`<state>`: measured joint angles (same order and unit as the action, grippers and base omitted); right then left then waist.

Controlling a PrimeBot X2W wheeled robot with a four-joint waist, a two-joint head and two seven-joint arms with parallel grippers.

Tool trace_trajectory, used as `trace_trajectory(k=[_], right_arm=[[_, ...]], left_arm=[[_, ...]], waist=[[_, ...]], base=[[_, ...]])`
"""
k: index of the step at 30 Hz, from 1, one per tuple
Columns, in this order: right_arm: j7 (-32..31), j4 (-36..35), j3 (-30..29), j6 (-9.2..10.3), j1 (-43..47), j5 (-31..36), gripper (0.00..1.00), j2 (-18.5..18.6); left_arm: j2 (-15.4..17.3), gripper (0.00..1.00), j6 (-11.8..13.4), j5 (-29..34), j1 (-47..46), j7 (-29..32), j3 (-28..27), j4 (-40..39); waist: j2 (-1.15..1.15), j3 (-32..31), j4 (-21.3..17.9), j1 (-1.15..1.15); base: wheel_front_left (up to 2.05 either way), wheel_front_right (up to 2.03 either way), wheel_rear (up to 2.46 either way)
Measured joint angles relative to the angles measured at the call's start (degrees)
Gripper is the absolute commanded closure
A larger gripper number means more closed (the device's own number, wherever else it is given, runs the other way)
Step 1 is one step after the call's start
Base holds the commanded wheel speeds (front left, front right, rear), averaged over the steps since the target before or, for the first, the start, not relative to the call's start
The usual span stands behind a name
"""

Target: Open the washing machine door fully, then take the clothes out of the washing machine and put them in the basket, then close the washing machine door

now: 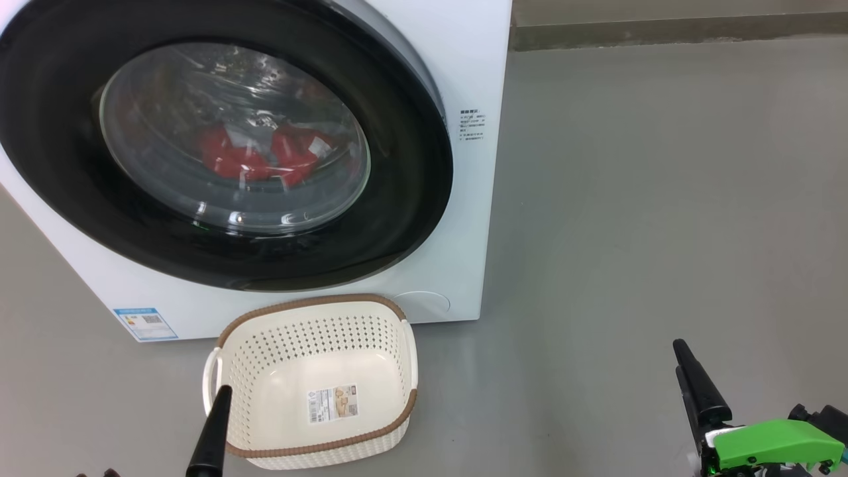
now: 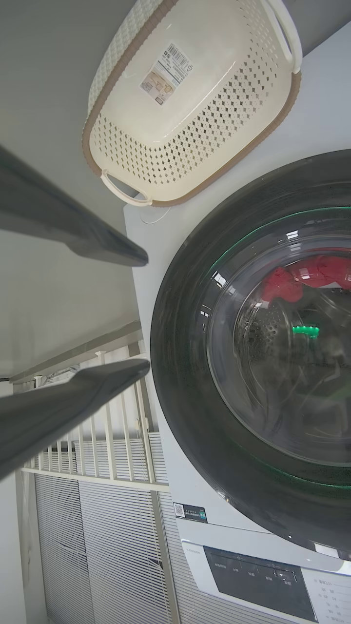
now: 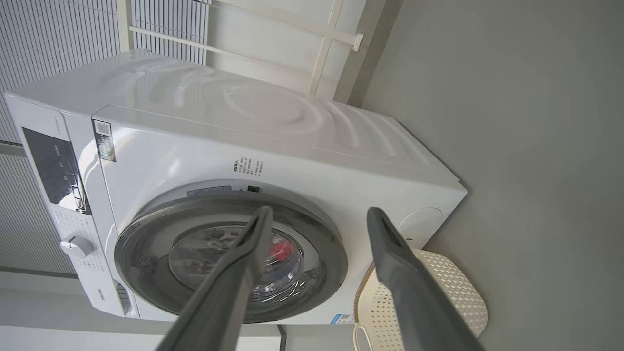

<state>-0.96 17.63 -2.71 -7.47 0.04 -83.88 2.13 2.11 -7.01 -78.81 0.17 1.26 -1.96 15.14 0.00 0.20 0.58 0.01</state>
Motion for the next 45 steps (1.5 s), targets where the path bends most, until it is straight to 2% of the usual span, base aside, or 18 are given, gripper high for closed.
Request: trace_trajectory(k=[12, 37, 45], right_arm=[[1.9, 0.2, 1.7, 0.00, 0.9, 7.4, 0.00, 0.6], [6.1, 1.1, 2.7, 0.00, 1.3, 28.8, 0.00, 1.1], [7.2, 1.6, 3.2, 0.00, 2.2, 34.6, 0.00, 1.1]], left_arm=[[0.2, 0.00, 0.0, 10.6, 0.3, -2.1, 0.5, -0.9], [0.2, 0.00, 0.0, 34.6, 2.3, -6.4, 2.0, -3.4], [0.3, 0.00, 0.0, 40.4, 2.4, -7.7, 2.2, -4.2]], waist=[[0.00, 0.1, 0.1, 0.00], [0.00, 0.3, 0.2, 0.00], [0.00, 0.3, 0.2, 0.00]], base=[[0.00, 0.00, 0.00], [0.00, 0.00, 0.00], [0.00, 0.00, 0.00]])
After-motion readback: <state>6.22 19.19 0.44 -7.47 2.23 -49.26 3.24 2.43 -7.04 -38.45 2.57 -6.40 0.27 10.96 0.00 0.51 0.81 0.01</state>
